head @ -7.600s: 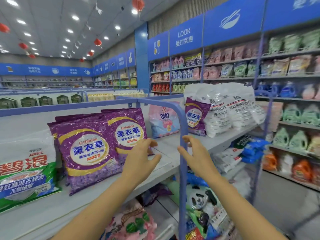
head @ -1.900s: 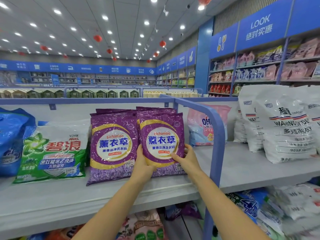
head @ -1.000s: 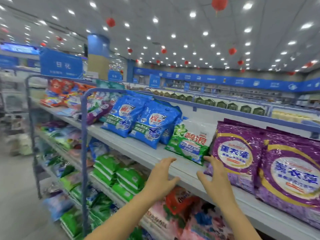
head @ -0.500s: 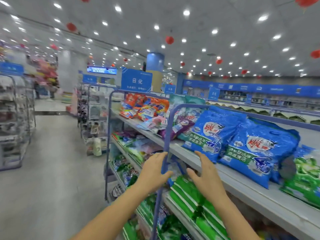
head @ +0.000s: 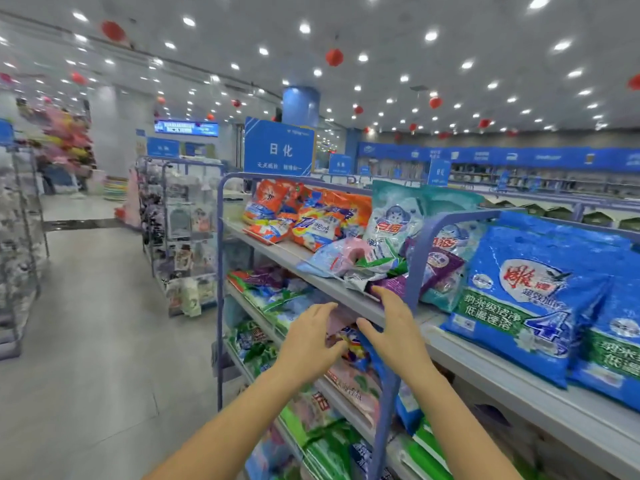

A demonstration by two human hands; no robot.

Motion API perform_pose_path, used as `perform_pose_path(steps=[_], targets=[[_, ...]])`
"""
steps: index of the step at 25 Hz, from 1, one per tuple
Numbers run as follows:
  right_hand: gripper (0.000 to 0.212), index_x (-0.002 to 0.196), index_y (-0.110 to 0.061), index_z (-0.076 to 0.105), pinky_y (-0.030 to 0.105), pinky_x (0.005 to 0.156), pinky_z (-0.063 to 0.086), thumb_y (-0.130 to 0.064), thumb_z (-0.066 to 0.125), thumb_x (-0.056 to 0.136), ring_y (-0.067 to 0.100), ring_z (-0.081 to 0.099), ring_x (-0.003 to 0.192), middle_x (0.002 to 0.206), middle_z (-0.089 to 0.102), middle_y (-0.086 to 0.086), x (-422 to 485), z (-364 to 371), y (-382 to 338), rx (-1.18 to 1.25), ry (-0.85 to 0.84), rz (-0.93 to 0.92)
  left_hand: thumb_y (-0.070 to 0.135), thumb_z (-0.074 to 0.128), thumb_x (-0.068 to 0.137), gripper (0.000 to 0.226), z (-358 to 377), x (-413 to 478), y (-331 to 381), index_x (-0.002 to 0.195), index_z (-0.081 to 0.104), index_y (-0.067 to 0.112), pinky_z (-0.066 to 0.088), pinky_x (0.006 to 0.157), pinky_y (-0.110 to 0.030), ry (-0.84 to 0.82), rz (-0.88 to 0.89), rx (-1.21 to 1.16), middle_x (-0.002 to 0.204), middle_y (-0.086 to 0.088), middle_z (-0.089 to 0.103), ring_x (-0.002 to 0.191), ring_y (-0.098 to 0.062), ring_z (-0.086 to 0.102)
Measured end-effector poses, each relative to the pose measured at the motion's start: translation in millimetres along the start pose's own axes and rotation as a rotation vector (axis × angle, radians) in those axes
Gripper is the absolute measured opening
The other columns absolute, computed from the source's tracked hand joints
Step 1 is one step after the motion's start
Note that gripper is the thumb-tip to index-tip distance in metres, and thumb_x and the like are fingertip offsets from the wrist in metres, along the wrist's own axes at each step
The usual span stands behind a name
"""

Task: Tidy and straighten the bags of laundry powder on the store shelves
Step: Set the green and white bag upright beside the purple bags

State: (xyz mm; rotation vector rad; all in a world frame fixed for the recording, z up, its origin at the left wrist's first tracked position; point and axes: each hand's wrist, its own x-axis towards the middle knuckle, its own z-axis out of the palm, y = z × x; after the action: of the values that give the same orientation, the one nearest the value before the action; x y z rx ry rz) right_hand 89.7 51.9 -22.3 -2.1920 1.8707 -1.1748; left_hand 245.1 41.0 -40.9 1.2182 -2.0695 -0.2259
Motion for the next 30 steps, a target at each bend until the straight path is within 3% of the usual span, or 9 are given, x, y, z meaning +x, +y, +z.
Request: perform_pose_path(steps=[3, 7, 12, 15, 20, 24, 27, 30], targets=[[0.056, 0.141, -0.014, 0.032, 0.032, 0.11, 0.028, -0.022, 0.055, 0.091, 0.019, 0.032, 0.134, 0.145, 0.036, 0.002, 44.5, 33.6, 16.7, 0.02, 0.056, 0.023, 0.036, 0.058, 0.084, 0.065, 19.9, 42.9, -34.3, 0.141, 0.034, 0.016, 0.032, 0.106, -0.029, -0.004, 0.028, -0.013, 0.139, 0.001, 0.043, 0.128, -0.017, 0.04], [0.047, 0.142, -0.014, 0.031, 0.032, 0.113, 0.022, -0.006, 0.038, 0.096, 0.017, 0.023, 0.139, 0.15, 0.029, 0.003, 107.3, 59.4, 41.6, 0.144, 0.177, 0.144, 0.034, 0.059, 0.086, 0.062, 42.4, 112.9, -70.3, 0.141, 0.035, 0.016, 0.032, 0.105, -0.029, 0.016, 0.062, -0.019, 0.138, 0.0, 0.044, 0.127, -0.016, 0.041], [0.045, 0.137, -0.016, 0.038, 0.029, 0.107, 0.027, 0.0, 0.034, 0.095, 0.017, 0.031, 0.133, 0.143, 0.037, 0.003, 147.1, 76.1, 67.5, 0.128, 0.251, 0.183, 0.043, 0.059, 0.085, 0.056, 81.8, 173.0, -88.9, 0.132, 0.046, 0.016, 0.031, 0.102, -0.025, 0.051, 0.171, -0.022, 0.133, 0.0, 0.049, 0.124, -0.017, 0.044], [0.043, 0.134, -0.018, 0.042, 0.027, 0.107, 0.027, -0.001, 0.035, 0.095, 0.015, 0.031, 0.133, 0.141, 0.04, 0.0, 154.8, 79.1, 80.8, 0.082, 0.283, 0.213, 0.055, 0.053, 0.073, 0.054, 109.2, 199.2, -89.3, 0.107, 0.061, 0.015, 0.046, 0.086, -0.034, 0.06, 0.296, -0.014, 0.109, -0.002, 0.059, 0.101, -0.021, 0.057], [0.052, 0.135, -0.019, 0.046, 0.026, 0.115, 0.017, 0.002, 0.045, 0.088, 0.014, 0.025, 0.138, 0.147, 0.034, -0.003, 155.6, 83.1, 90.6, -0.191, 0.219, 0.24, 0.032, 0.048, 0.076, 0.025, 123.4, 230.6, -101.0, 0.078, 0.065, 0.015, 0.048, 0.053, -0.024, 0.169, 0.468, -0.052, 0.082, 0.003, 0.061, 0.067, -0.015, 0.06], [0.053, 0.112, -0.024, 0.061, 0.045, 0.106, 0.034, -0.014, 0.079, 0.064, 0.027, 0.05, 0.121, 0.127, 0.057, 0.0, 176.9, 87.5, 84.7, -0.599, 0.342, 0.15, 0.027, 0.041, 0.083, 0.028, 109.2, 270.5, -111.4, 0.081, 0.062, 0.009, 0.037, 0.051, -0.025, 0.137, 0.495, -0.317, 0.08, -0.001, 0.058, 0.062, -0.013, 0.049], [0.035, 0.096, -0.02, 0.064, 0.045, 0.101, 0.038, -0.023, 0.08, 0.066, 0.028, 0.056, 0.111, 0.11, 0.065, 0.002, 217.2, 75.1, 78.1, -0.647, 0.469, 0.098, 0.022, 0.044, 0.086, 0.023, 94.4, 300.2, -110.3, 0.083, 0.062, 0.008, 0.027, 0.054, -0.02, 0.199, 0.573, -0.469, 0.079, -0.002, 0.059, 0.067, -0.011, 0.046], [0.017, 0.08, -0.013, 0.062, 0.04, 0.092, 0.041, -0.022, 0.074, 0.074, 0.026, 0.06, 0.085, 0.083, 0.067, 0.003, 254.2, 59.2, 66.5, -0.579, 0.522, 0.059, 0.015, 0.051, 0.088, 0.017, 81.9, 331.7, -108.7, 0.086, 0.064, 0.006, 0.03, 0.059, -0.014, 0.194, 0.585, -0.626, 0.079, 0.001, 0.057, 0.068, -0.004, 0.046]])
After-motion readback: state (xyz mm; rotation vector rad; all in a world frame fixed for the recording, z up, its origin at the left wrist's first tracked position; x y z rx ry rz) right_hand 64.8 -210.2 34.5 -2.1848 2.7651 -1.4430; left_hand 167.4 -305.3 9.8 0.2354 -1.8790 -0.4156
